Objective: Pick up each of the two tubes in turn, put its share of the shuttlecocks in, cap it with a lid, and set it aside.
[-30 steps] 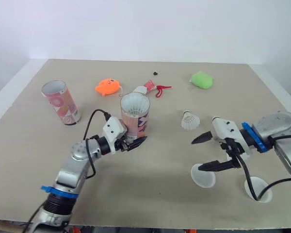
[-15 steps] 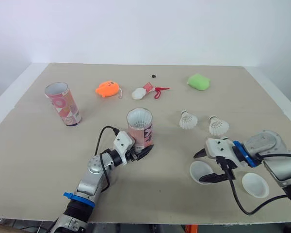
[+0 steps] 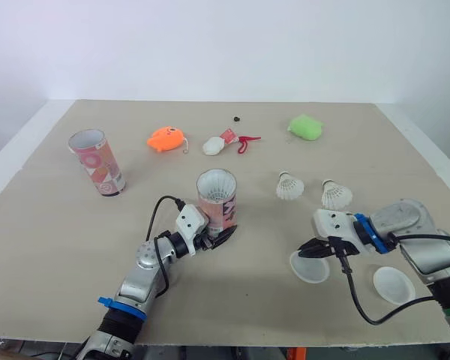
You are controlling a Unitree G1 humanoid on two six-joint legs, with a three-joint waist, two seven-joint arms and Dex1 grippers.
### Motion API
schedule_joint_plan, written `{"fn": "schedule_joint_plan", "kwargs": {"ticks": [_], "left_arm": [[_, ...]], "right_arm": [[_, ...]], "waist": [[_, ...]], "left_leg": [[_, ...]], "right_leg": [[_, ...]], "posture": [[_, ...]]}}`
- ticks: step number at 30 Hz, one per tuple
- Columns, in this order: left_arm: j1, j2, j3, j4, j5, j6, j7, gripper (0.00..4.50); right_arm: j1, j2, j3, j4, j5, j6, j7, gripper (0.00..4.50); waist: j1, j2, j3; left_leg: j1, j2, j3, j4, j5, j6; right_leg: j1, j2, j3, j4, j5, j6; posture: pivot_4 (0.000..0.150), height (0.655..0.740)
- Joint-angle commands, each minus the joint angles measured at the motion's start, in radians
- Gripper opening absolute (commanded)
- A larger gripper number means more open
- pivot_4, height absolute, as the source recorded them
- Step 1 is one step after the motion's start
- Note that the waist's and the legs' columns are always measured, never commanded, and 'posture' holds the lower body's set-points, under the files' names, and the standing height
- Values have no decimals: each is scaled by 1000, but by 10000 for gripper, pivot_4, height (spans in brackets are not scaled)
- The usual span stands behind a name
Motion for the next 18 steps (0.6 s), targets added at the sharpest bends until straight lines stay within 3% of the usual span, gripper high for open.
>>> {"fn": "schedule_joint_plan", "kwargs": {"ticks": [1,8,18], "left_arm": [[13,6,-23,25,17,29,-7,33721],[9,7,-27,29,22,35,-8,33721],[8,14,-36,29,36,40,9,33721]], "right_arm": [[-213,64,-83,-48,131,120,-10,1277],[-619,264,-93,-73,250,264,-104,1277],[-768,352,82,-34,133,246,-104,1277]], "waist": [[0,1,0],[1,7,2],[1,6,2]], "left_leg": [[0,-1,0,0,0,0],[-1,-4,-2,-2,0,0],[-5,-5,-4,-3,-1,-1]], "right_leg": [[0,0,1,0,0,0],[-3,0,3,-1,1,2],[-3,-8,0,-3,-1,8]], "posture": [[1500,7400],[1500,7400],[1500,7400]]}}
